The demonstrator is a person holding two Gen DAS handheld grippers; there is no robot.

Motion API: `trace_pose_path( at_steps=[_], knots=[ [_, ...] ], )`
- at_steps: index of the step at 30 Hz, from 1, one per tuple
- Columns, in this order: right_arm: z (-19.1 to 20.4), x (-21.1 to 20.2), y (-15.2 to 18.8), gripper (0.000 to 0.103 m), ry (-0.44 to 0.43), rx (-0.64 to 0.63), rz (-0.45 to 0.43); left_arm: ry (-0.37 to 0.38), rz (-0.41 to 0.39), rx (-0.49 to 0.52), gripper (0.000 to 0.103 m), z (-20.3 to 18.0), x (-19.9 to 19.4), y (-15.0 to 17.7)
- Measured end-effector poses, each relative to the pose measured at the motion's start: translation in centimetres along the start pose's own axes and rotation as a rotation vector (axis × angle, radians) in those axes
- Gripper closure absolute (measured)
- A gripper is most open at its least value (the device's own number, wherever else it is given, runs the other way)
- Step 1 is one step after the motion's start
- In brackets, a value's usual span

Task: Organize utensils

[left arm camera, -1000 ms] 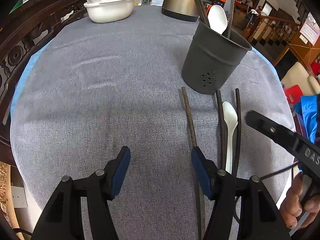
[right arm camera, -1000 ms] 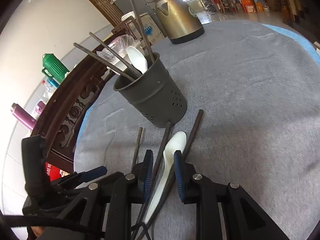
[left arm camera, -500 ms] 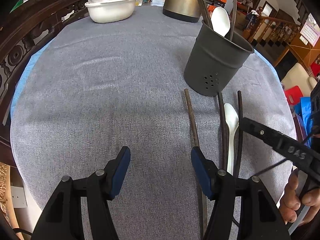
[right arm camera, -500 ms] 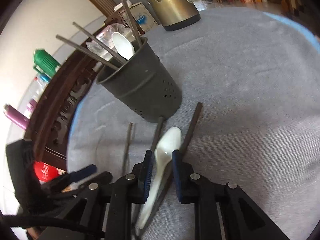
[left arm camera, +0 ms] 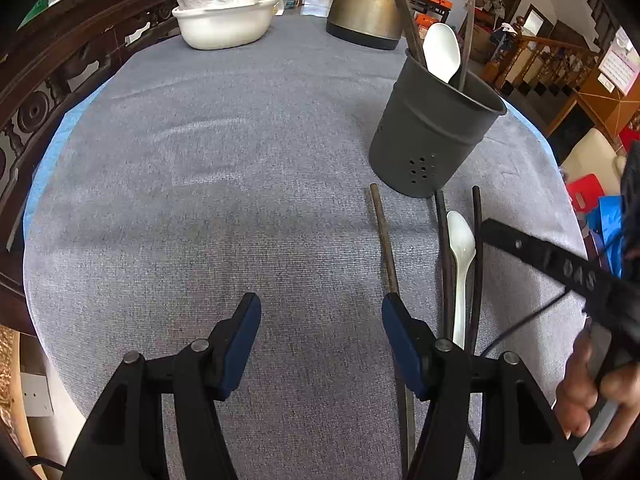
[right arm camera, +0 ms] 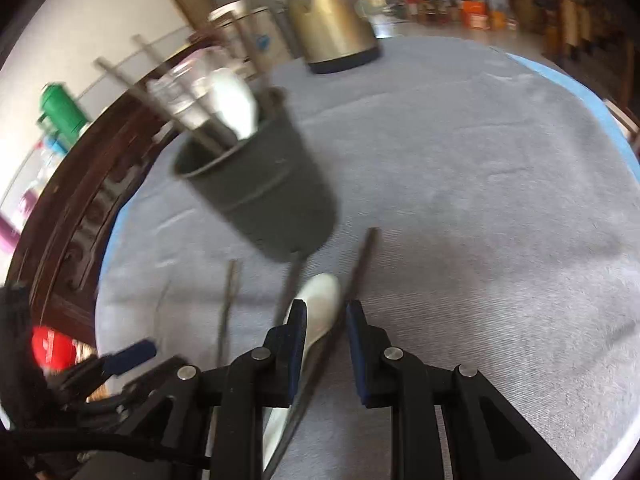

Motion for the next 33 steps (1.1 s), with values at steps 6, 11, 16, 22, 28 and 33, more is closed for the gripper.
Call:
trace_pose_path(
  at_steps=[6, 11, 16, 22, 28, 33],
  knots=[
    [-1.9, 1.4, -2.1, 0.080, -0.005, 0.099, 0.029, -0.010, -0.012, 0.025, 0.039, -0.6, 0.0, -1.1],
    [-1.4, 3.0, -3.6, 0.080, 0.043, 0.129, 0.057, 0.018, 0.009, 0.034, 0.039, -0.6, 0.8, -3.8],
    [-1.0, 3.9, -4.5, 0.092, 0.132, 0.066, 0.054, 0.102, 0.080, 0.024, 0.039, -1.6, 2.8, -6.3],
    [-1.7, 2.9, -4.0, 0.095, 0.098, 0.031, 0.013, 0.156, 0.145, 0.025, 0.075, -2.9, 4.9, -7.2],
    [-2.6, -0.6, -4.1, 0.095, -0.011, 0.054, -0.068, 0.149, 0.147, 0.035, 0.095, -3.3, 5.4, -7.1],
    [-2.3, -5.4, -4.5, 0.096, -0.105, 0.029, -0.228, 0.142, 0.083, 0.023, 0.095, -3.1, 3.1, -6.8]
  ],
)
Point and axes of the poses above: each gripper's, at about its wrist camera, not at the fingertips, and x roughly the way its jaws point, z to its left, y to its underside, the point moved 9 cm from there along x, roughly the way its jaws point, and after that the axes turned 6 degrees about z, right-handed, at the moved point
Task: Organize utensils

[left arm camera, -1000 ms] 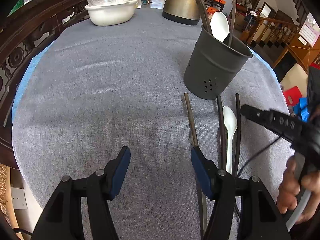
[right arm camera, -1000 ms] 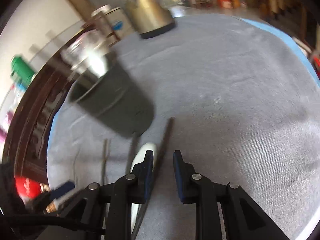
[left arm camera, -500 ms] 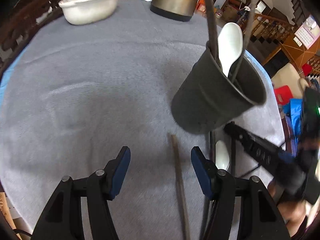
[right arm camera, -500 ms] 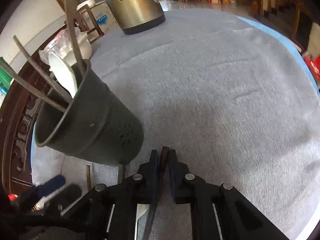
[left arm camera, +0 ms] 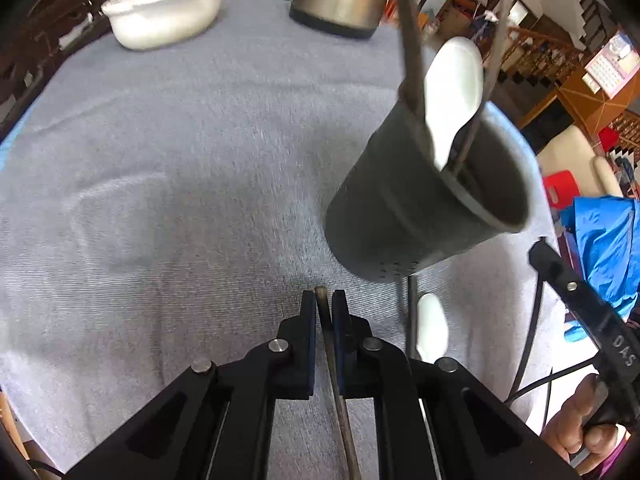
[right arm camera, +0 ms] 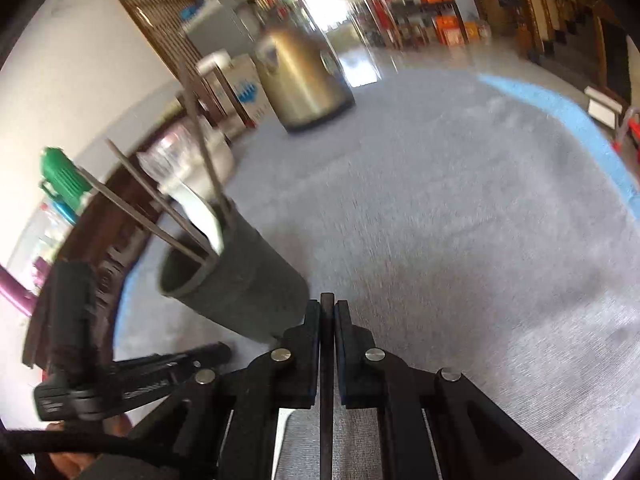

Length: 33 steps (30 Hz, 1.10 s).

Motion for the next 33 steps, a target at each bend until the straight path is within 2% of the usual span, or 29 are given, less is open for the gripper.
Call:
trace_pose_path(
  at_steps=[2, 6, 13, 25, 33],
  knots=[
    [0.7, -2.2, -0.6, 0.095, -0.048, -0.013, -0.078, -0.004, -0.046, 0.010, 0.095, -0.4, -1.8, 0.1],
    [2.4, -6.3, -1.4, 0.096, -0.064, -0.058, -0.197, 0.001, -0.162, 0.029, 0.096, -1.4, -6.6, 0.4],
    [4.2, -10.5, -2.2, 0.096, -0.093, -0.079, -0.338, 0.004, -0.316, 0.076, 0.097, -3.0, -12.9, 0.4],
    [6.9, -14.6, -4.2, 0.096, -0.099, -0.144, -0.458, 0.017, -0.485, 0.121, 0.097, -6.0, -19.9, -0.8],
    [9.3, -16.2, -7.0, 0.095, -0.117, -0.176, -0.535, 0.018, -0.558, 0.146, 0.098, -6.9, -22.9, -3.1]
  ],
)
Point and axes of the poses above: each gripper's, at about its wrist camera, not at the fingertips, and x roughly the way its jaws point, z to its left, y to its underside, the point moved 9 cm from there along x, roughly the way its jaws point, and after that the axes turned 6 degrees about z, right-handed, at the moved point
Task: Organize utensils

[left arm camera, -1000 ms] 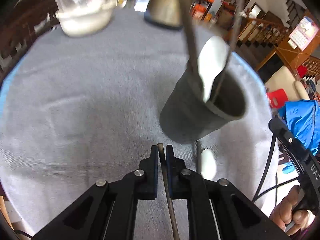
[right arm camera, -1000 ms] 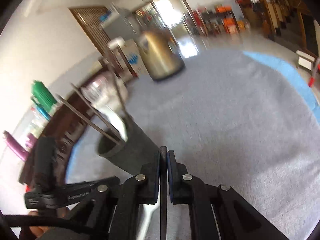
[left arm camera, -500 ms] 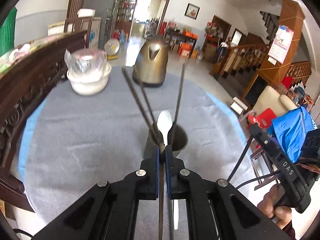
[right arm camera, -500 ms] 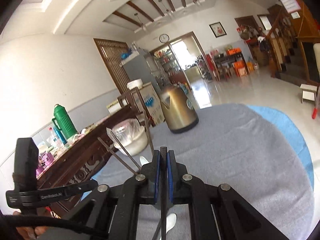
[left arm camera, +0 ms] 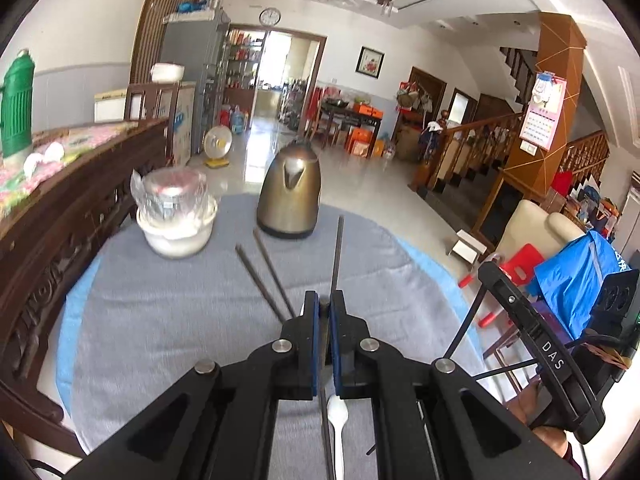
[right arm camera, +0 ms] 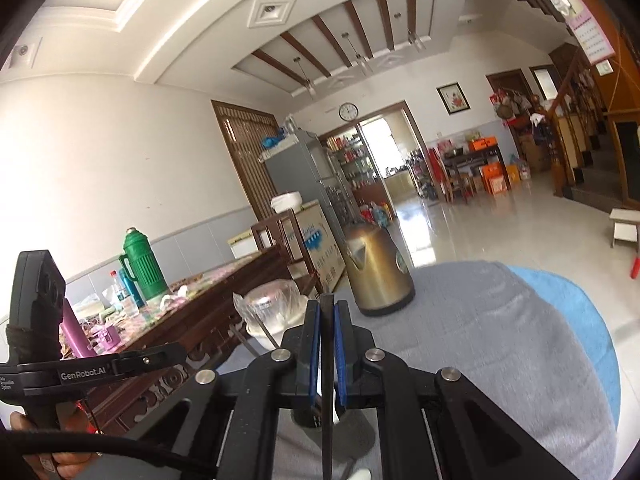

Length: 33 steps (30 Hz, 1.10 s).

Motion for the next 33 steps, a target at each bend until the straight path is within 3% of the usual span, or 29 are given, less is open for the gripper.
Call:
trace_pose_path(
  at_steps=[13, 18, 21, 25, 32, 33],
  knots=[
    [3.3, 2.2, -7.3, 0.095, 0.010, -0.062, -0.159, -0.029, -0.112, 0.099, 0.098, -1.9, -3.2, -6.2],
    [4.5, 4.5, -8.6, 0.095, 0.044, -0.097, -0.187, -0.038, -0.152, 0.125, 0.098, -2.1, -3.9, -8.1],
    [4.6, 6.1, -8.2, 0.095, 0.081, -0.111, -0.196, -0.039, -0.140, 0.106, 0.098, -1.2, -3.1, -7.6],
    [4.2, 8.9, -6.1, 0.095, 0.104, -0.116, -0.140, -0.031, -0.081, 0.022, 0.098, 2.0, -1.2, -6.1],
    [3.1, 10.3, -2.7, 0.095, 0.069, -0.142, -0.029, -0.037, 0.034, -0.013, 0.092, 5.6, 2.1, -1.2],
    [2.7, 10.4, -2.1, 0.095, 0.067, -0.129, -0.003, -0.037, 0.053, -0.016, 0.088, 5.8, 2.7, -0.6]
  ],
)
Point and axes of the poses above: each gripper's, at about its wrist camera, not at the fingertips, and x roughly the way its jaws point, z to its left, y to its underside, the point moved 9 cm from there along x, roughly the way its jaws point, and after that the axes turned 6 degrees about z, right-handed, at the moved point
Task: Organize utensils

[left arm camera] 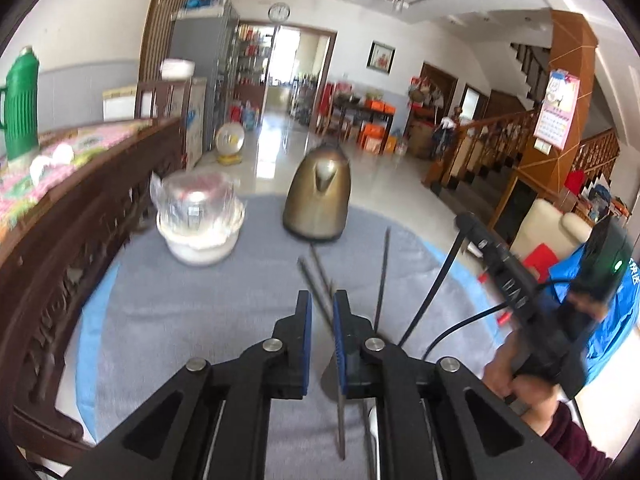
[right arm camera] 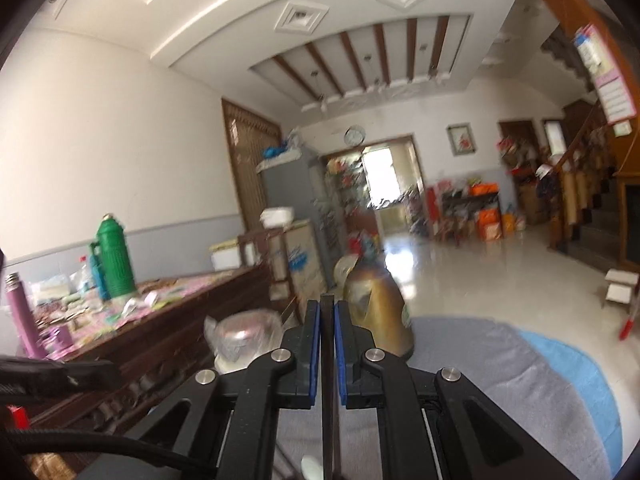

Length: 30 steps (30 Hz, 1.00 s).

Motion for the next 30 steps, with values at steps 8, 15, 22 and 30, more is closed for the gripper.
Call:
trace_pose_path(
  at_steps=[8, 15, 22, 30],
  knots=[
    [-3.3, -2.5, 4.3, 0.086, -0.039, 0.088, 0.109, -0.014, 0.091, -0.001, 0.068, -0.1, 2.5, 5.5],
    [-5.8, -6.4, 7.4, 0.069, 0.019, 0.123, 0.117, -0.007, 0.122, 0.001, 0.051, -0.8, 3.6, 7.4],
    [-8.1, -8.2, 12.6, 0.069, 0.011, 0.180, 0.201, 0.017, 0.128, -0.023, 0.051, -1.2, 6.0, 5.0],
    [-10.2, -7.4, 17.5, 0.069, -0.018, 0.250, 0.200, -0.033, 0.162, -0.004, 0.051, -2.0, 9.5, 4.9]
  ],
)
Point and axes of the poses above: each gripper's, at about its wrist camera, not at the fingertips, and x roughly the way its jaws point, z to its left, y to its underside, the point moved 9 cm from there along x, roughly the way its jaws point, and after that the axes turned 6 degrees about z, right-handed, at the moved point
